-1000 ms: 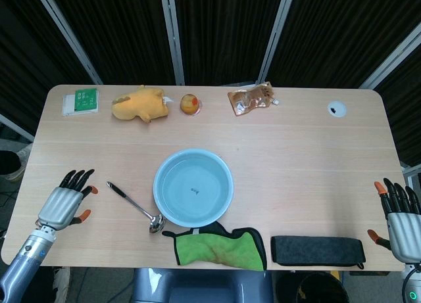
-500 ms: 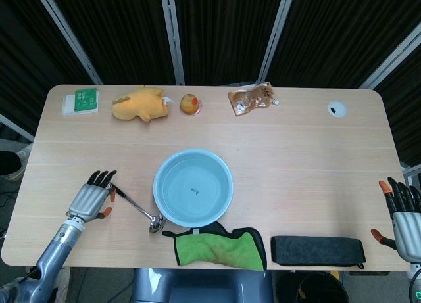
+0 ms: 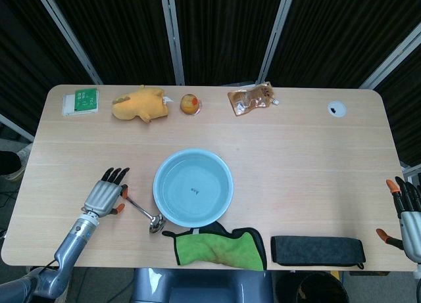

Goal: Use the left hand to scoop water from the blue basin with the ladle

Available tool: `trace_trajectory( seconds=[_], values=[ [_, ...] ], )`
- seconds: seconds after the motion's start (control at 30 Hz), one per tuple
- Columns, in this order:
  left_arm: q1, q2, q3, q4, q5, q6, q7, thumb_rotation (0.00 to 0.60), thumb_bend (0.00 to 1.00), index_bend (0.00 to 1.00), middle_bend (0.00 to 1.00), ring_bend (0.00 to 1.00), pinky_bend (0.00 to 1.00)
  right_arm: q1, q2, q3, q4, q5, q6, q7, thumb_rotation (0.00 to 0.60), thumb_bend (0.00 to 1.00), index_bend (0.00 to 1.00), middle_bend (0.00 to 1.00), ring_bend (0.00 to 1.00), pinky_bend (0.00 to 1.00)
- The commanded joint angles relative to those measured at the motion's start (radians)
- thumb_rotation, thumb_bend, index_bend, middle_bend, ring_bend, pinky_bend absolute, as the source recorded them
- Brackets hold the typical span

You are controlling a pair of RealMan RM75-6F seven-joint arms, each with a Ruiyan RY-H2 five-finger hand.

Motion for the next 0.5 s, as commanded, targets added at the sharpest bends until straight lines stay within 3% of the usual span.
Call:
trace_trajectory(
  seconds=[0.03, 0.5],
  values=[
    [-0.007, -0.014, 0.002, 0.015, 0.000, -0.004, -0.001, 0.600, 0.28, 0.48, 0.00, 0.00, 0.00, 0.001, 0.001, 0.002, 0.002, 0.005, -0.002, 0.003, 0.600, 0.00, 0.00, 0.00, 0.00, 0.00],
    [-0.045, -0.050, 0.009, 0.071, -0.006, -0.057, -0.029, 0.600, 0.28, 0.49, 0.00, 0.00, 0.00, 0.005, -0.001, 0.011, 0.001, 0.029, -0.013, 0.000, 0.600, 0.00, 0.00, 0.00, 0.00, 0.00]
  ],
)
